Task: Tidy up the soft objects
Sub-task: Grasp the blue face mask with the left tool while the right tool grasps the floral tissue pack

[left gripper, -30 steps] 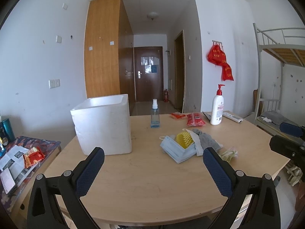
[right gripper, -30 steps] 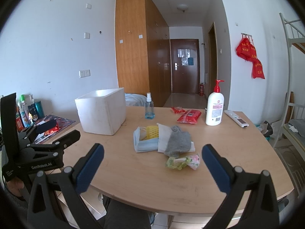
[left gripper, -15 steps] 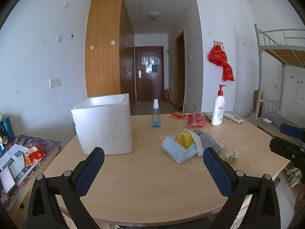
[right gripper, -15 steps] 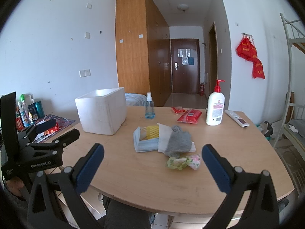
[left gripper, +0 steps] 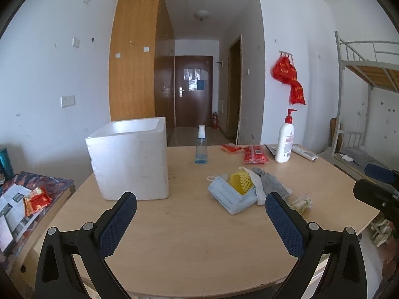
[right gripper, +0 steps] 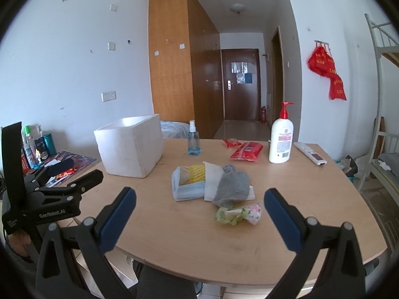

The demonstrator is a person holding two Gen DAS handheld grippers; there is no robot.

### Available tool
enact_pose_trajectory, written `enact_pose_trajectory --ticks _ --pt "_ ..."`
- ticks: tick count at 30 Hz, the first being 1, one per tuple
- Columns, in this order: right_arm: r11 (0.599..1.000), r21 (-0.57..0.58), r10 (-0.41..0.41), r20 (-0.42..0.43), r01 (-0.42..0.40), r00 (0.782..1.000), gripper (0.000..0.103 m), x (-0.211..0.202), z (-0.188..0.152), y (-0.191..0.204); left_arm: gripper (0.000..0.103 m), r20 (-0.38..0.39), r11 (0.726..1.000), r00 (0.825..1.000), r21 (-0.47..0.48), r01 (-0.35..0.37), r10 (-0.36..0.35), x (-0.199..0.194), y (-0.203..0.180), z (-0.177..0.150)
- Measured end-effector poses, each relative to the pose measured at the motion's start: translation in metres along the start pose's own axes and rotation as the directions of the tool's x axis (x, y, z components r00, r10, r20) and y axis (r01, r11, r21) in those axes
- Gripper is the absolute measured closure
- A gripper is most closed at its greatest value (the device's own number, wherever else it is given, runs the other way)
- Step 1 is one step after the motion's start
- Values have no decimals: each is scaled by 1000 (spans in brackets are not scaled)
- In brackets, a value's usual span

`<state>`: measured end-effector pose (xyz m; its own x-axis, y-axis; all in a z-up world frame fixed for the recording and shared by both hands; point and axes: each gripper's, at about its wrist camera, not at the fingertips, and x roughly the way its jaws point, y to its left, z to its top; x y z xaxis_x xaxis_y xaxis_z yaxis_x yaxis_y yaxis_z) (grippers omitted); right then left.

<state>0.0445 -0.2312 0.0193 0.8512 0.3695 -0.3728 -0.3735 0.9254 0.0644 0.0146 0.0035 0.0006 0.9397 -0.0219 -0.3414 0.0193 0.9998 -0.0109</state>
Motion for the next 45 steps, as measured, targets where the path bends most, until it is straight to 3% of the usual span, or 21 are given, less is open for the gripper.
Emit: enact_pose_trajectory --ticks 10,14,19,27,41,45 --pt "999 5 -40 -58 40 998 0 36 7 -17 0 -47 998 998 53 45 -43 37 -9 11" --pt "1000 23 -14 -91 17 996 0 51 7 -28 0 -80 997 995 52 65 -60 57 -11 15" --pt "997 28 -67 -152 72 986 0 74 3 -38 0 -130 994 988 48 95 -88 84 -12 18" --pt "997 28 -60 -240 68 969 0 100 -9 -49 0 -208 993 973 43 113 -102 124 -15 18" --pt "1000 4 -9 -360 11 933 0 131 -28 -62 2 -366 989 922 29 144 -124 190 -33 14" --pt "1000 0 4 -368 -4 930 0 133 -29 -63 9 -430 989 892 -17 149 -141 210 -34 10"
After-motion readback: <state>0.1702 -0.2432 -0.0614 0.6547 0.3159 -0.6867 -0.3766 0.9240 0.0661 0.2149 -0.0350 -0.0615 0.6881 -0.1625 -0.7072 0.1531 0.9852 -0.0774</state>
